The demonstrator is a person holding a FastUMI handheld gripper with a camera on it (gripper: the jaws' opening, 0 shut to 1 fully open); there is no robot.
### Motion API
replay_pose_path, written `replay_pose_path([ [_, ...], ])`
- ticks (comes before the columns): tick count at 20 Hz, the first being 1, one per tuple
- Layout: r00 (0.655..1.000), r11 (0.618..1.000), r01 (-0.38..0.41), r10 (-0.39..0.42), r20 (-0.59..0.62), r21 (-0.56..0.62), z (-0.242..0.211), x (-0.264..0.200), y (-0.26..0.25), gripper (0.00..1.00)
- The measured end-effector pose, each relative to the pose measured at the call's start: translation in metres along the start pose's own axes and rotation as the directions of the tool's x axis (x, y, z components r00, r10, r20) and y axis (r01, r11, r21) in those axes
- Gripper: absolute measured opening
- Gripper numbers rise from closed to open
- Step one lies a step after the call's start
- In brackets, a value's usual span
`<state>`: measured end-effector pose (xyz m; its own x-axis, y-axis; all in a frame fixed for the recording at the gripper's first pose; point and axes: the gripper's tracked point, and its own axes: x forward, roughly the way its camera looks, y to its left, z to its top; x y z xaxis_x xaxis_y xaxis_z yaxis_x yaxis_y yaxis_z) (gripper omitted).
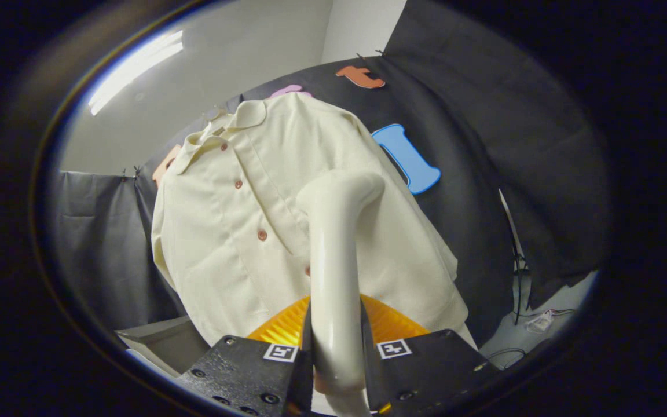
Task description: Iron the clothes twice with a garment steamer, once on the left side and once on the right side.
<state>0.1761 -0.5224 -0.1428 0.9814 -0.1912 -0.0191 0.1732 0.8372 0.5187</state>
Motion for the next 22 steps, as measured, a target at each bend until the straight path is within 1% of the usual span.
replay_pose_path([
  [7,0.998,0.997,0.036,-0.032,-0.054,0.064,-0.051,-0.019,-0.025,0.35],
  [11,0.995,0.995,0.06,-0.053,-0.088,0.082,-0.081,-0.033,-0.039,0.35],
  [16,0.99,0.988,0.095,-0.08,-0.118,0.12,-0.107,-0.049,-0.053,0.35],
  [22,0.977,0.982,0.144,-0.121,-0.174,0.125,-0.131,-0.07,-0.062,0.35],
])
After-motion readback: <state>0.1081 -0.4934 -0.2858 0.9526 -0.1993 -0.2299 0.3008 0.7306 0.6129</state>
